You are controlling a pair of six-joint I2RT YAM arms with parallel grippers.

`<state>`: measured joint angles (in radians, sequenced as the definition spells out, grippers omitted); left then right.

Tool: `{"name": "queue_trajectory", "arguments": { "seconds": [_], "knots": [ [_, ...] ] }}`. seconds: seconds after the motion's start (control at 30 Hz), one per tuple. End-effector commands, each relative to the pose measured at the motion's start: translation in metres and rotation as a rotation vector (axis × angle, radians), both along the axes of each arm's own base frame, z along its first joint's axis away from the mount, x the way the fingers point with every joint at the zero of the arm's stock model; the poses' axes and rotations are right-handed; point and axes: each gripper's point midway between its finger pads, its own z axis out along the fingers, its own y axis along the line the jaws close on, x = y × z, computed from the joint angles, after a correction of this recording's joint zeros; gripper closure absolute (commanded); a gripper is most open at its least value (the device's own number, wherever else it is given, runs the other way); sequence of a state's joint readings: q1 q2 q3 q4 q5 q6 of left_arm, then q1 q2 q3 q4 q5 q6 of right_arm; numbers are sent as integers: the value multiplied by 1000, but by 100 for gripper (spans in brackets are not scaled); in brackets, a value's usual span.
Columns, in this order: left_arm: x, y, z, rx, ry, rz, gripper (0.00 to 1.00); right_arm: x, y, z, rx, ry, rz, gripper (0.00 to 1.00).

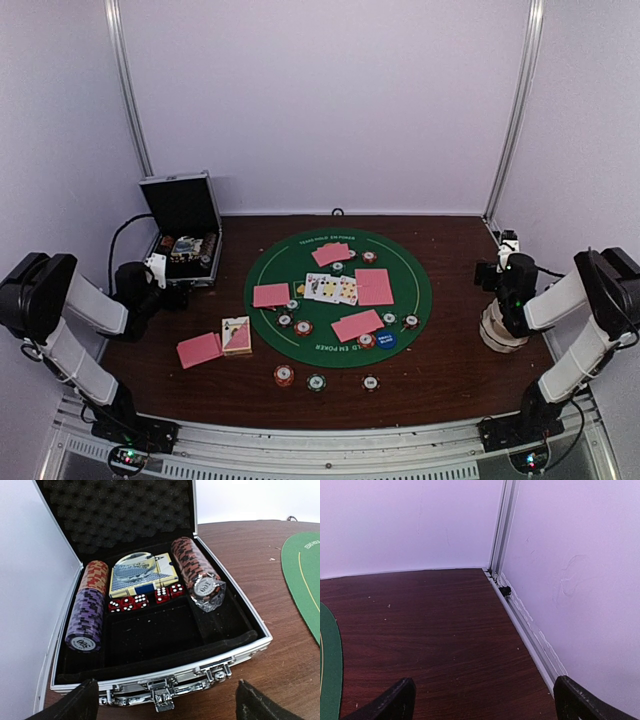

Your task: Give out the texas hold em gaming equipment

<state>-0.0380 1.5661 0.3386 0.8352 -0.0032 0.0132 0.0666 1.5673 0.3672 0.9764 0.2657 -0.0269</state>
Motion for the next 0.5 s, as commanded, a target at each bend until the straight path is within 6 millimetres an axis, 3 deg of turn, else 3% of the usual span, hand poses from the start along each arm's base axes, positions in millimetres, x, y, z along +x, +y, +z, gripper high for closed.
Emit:
{"name": "queue_trajectory", "arguments": {
  "seconds": [0.0, 0.47],
  "knots": [
    [8, 4, 16, -8, -62, 18, 3, 3, 0, 7, 7, -20, 0, 1],
    [8, 4, 16, -9, -63, 18, 2, 4, 2, 6, 3, -14, 16, 1]
  ]
}}
